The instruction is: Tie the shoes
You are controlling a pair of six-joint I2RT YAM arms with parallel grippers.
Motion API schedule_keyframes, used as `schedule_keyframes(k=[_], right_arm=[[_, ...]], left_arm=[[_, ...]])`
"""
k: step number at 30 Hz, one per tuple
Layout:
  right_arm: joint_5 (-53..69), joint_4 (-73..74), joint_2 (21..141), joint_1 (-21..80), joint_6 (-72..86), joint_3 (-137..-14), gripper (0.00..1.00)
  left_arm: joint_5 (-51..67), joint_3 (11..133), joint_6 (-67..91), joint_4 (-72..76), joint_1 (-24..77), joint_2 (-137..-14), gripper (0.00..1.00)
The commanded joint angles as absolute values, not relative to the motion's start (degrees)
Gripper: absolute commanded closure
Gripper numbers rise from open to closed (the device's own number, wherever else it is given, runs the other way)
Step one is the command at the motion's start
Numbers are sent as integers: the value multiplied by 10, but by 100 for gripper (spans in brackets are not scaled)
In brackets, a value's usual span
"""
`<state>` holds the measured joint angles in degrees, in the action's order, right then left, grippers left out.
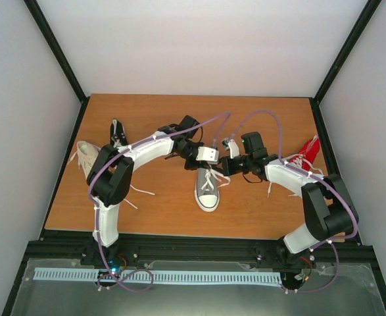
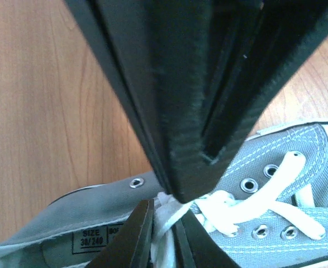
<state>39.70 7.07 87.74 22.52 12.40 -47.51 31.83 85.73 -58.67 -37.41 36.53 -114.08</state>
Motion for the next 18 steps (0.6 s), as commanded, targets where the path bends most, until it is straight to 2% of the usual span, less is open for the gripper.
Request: schedule_keyframes(k=[1, 3, 7, 10, 12, 15, 18], right_arm=[[400, 79, 873, 224, 108, -486, 97], [402, 82, 873, 225, 104, -488, 97], [416, 89, 872, 224, 97, -495, 95], [414, 82, 864, 219, 103, -494, 75], [420, 69, 856, 207, 110, -489, 66], [424, 57, 854, 190, 117, -487, 61], [425, 48, 869, 179, 126, -492, 61]], left_arm=[[345, 894, -562, -381, 359, -1147, 88], [344, 897, -554, -381, 358, -1149, 88], [330, 893, -547, -376, 358, -1152, 95], [316, 883, -550, -369, 358, -1152, 99], [311, 875, -552, -364, 358, -1151, 99], [309, 871, -555, -366, 358, -1148, 99], [307, 870, -556, -366, 358, -1149, 98]])
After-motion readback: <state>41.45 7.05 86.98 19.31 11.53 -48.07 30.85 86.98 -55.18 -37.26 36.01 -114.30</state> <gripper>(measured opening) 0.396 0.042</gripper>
